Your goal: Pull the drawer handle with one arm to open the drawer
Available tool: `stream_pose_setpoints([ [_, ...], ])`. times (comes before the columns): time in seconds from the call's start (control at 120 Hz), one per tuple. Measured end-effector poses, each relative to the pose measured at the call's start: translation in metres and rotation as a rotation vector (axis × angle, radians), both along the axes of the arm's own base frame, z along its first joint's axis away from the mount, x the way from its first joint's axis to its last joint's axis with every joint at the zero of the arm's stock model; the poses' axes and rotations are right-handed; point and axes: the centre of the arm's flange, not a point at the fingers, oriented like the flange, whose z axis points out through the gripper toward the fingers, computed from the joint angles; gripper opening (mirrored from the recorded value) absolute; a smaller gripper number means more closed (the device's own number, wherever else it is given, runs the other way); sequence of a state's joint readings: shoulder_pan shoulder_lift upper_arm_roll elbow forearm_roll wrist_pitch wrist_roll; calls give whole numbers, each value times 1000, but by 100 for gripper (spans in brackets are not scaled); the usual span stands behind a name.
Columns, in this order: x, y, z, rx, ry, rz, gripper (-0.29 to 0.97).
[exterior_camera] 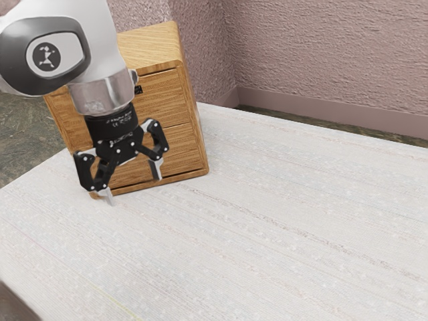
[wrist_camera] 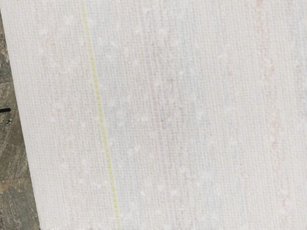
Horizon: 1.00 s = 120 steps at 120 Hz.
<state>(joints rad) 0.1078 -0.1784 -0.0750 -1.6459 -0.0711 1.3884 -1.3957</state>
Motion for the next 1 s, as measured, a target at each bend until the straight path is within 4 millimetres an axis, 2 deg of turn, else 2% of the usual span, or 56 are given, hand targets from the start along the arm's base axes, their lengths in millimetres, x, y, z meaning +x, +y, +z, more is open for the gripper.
stream_pose_setpoints([
  [0.133, 2, -2, 3, 5, -33, 60, 68],
  [0.233, 12, 19, 8, 52, -58, 132, 68],
  [0.317, 23, 31, 24, 79, -105, 191, 68],
  [0.4, 39, 76, 27, 102, -139, 301, 68],
  [0.467, 55, 121, 25, 110, -167, 396, 68],
  [0.525, 67, 159, 42, 120, -231, 472, 68],
  [0.575, 71, 180, 54, 128, -275, 513, 68],
  [0.633, 82, 182, 54, 129, -295, 519, 68],
  [0.742, 118, 174, 45, 124, -324, 501, 68],
  [0.867, 150, 179, 30, 126, -344, 509, 68],
  [0.95, 153, 189, 32, 134, -360, 530, 68],
  [1.0, 144, 195, 41, 137, -374, 543, 68],
])
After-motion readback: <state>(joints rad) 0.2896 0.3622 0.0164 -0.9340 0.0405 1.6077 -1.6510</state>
